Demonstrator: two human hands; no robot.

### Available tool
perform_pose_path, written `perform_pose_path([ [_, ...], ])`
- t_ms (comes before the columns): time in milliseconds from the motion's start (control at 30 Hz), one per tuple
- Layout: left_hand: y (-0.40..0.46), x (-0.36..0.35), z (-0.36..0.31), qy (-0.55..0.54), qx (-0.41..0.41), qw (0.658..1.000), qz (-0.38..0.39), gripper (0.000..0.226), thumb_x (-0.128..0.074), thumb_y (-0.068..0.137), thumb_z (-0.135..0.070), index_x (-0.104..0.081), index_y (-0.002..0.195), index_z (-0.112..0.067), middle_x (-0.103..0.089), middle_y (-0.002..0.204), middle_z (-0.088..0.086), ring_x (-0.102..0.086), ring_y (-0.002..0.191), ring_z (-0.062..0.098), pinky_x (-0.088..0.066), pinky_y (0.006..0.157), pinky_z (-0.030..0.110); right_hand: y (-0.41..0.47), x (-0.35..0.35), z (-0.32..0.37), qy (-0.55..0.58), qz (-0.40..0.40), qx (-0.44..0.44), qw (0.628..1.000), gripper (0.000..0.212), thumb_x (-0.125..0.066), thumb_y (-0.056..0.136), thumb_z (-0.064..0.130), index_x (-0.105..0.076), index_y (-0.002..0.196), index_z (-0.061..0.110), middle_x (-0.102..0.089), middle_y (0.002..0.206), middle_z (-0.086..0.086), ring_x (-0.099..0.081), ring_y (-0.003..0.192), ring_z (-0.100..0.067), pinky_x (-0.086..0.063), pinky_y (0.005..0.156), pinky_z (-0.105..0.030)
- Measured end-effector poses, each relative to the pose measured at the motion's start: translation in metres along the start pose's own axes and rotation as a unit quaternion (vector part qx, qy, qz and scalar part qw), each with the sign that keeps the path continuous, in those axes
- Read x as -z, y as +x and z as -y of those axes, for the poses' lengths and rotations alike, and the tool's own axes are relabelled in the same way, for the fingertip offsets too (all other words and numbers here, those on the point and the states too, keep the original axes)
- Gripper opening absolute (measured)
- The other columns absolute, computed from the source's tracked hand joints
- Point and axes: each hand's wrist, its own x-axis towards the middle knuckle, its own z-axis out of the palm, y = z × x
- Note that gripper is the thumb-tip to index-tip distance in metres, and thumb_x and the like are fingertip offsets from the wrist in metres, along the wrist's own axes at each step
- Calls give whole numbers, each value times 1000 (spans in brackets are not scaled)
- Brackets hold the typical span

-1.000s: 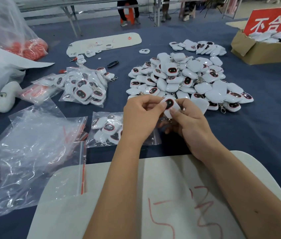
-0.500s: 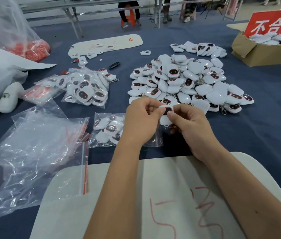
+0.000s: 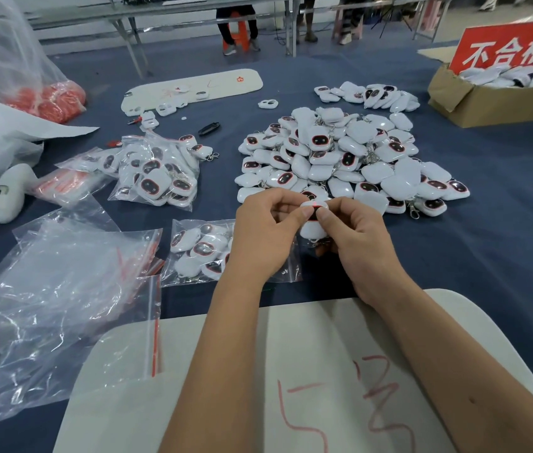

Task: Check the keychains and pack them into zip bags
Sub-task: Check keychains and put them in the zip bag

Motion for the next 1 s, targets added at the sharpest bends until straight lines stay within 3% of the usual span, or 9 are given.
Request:
perform_pose_path([
  [167, -1, 2, 0, -9, -7, 1000, 6, 7, -78, 91, -14, -79, 97, -16, -77, 84, -3, -73, 84, 17, -61, 77, 25, -1, 1, 0, 22, 13, -3, 1000, 18, -62, 104, 20, -75, 90, 20, -73, 80, 2, -59, 65, -17, -54, 60, -30],
  [467, 0, 4, 2, -7, -5, 1000, 23, 7, -78, 91, -14, -79, 97, -18, -77, 86, -1, -73, 85, 20, -63, 82, 34, 0, 2, -1, -3, 6, -5, 1000, 15, -63, 104, 19, -73, 94, 14, -71, 77, 2, -59, 65, -16, -54, 59, -31],
  [633, 1, 4, 3, 0, -4, 1000, -22, 7, -78, 91, -14, -79, 97, -18, -77, 86, -5, -71, 82, 11, -58, 74, 20, -1, 1, -1, 16, 55, 4, 998, 15, -68, 98, 7, -75, 103, 20, -78, 96, -6, -68, 79, -22, -60, 73, -38],
  [1000, -2, 3, -2, 14, -5, 1000, -20, 6, -78, 91, -13, -78, 97, -16, -75, 82, -5, -71, 78, 11, -58, 71, 20, -3, -1, -1, -37, 23, 22, 999, 22, -68, 95, 1, -73, 103, 21, -77, 87, 2, -66, 71, -10, -57, 68, -26],
])
